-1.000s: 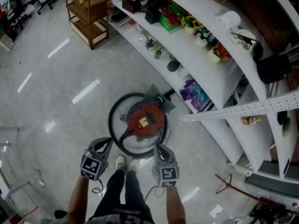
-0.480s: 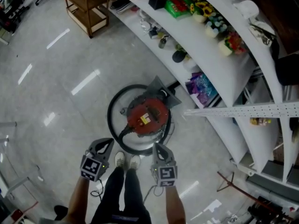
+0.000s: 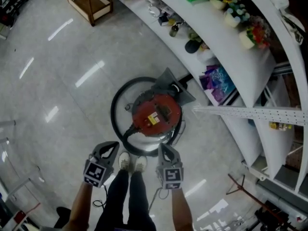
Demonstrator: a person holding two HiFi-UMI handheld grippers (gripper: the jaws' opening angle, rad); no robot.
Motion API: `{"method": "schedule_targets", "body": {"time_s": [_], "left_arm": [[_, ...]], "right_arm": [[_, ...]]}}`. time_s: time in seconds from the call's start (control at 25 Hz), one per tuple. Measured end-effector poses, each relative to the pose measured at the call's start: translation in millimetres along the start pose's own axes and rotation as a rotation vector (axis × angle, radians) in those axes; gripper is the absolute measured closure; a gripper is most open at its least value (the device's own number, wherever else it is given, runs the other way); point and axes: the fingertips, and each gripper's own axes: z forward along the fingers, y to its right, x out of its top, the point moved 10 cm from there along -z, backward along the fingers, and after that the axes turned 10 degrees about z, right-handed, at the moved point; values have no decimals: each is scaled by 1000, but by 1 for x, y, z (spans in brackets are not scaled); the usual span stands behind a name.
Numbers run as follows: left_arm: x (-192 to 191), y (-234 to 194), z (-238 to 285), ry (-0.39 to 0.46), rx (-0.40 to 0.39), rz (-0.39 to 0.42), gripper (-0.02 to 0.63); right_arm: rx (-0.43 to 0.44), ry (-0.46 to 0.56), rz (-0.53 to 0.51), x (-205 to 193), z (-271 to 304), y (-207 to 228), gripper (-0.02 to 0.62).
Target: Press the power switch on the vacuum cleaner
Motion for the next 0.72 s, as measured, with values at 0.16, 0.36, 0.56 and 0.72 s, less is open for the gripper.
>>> {"method": "schedule_targets", "body": {"time_s": [0.16,0.36,0.56,0.72], "left_arm": [[-14,0,15,-1,-17,-9,598],[-34,-1,25,-3,-22,-41,598],[-48,-2,32,-9,-23,-34,598],[-53,-2,31,-9,-32,-17,598]], "right_arm": [[-7,-8,8,-13,16,6,583],[-12,-29,16,-30,31,12,583],[-6,-50,9,-47,45,17,583],[-13,-64,-21,-54,61,19,583]]}}
